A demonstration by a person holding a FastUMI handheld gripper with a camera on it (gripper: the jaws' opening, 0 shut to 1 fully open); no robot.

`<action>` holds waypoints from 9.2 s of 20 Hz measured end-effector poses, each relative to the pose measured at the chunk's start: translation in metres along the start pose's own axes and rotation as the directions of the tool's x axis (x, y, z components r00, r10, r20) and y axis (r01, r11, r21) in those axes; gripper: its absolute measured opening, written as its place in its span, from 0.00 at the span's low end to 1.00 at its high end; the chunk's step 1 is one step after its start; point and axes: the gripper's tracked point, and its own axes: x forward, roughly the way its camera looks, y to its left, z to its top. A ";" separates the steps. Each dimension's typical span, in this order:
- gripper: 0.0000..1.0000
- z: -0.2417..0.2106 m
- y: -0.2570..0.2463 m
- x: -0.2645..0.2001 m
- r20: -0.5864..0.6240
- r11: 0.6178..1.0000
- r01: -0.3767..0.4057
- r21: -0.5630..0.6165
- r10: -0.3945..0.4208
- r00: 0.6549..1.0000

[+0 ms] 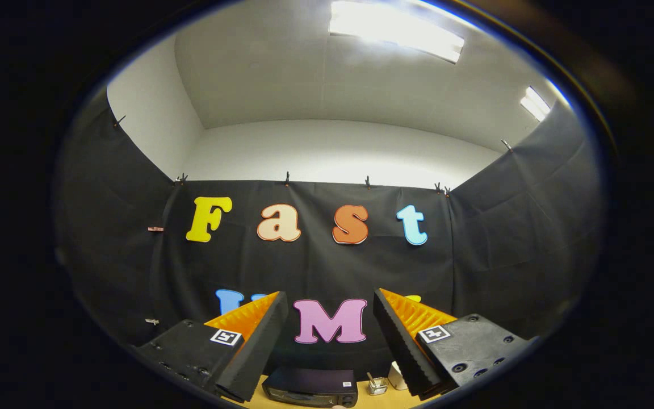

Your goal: Open the toaster oven, put the food inside, and close the toaster oven door.

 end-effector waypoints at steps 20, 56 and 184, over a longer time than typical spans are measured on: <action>0.97 -0.158 0.016 0.084 -0.196 0.996 -0.065 0.056 0.074 0.978; 0.96 -0.637 0.062 0.050 -0.744 0.999 0.043 0.009 -0.022 0.668; 0.25 -0.749 0.083 0.027 -0.941 -0.086 0.944 0.317 0.099 0.325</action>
